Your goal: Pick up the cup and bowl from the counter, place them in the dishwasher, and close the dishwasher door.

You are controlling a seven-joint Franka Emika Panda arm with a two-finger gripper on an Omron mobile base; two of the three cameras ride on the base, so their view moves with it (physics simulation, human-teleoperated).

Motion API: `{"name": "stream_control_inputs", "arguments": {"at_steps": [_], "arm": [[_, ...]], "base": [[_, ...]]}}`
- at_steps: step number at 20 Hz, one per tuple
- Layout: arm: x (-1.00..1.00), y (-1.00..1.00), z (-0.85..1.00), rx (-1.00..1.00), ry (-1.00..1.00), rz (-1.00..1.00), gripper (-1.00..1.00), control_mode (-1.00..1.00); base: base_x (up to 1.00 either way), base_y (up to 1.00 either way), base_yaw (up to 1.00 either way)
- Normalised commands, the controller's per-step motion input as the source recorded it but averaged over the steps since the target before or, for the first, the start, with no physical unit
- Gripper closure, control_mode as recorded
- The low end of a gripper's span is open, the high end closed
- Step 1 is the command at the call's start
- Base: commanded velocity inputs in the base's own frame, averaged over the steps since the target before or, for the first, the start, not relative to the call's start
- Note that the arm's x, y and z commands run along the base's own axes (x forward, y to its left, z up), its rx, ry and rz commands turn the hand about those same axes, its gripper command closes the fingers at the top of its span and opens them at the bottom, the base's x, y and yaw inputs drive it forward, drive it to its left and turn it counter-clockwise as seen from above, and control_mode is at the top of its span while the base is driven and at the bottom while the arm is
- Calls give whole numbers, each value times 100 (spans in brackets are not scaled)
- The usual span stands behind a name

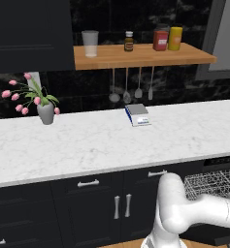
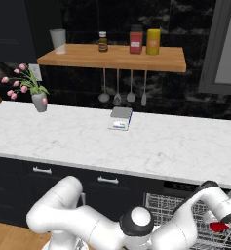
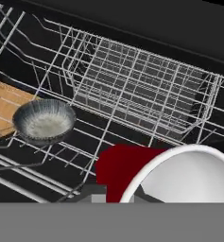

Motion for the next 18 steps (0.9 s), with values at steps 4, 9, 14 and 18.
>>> {"name": "stream_control_inputs", "arguments": {"at_steps": [4, 9, 14, 18], "arm": [[79, 0, -27, 0, 5, -27, 100, -100], [33, 0, -61, -1, 0, -35, 100, -100], [9, -6, -74, -1, -6, -40, 100, -100], [0, -19, -66, 12, -17, -30, 100, -100]], "base": [[0, 0, 0], [0, 0, 0], [0, 0, 0], [0, 0, 0]]}}
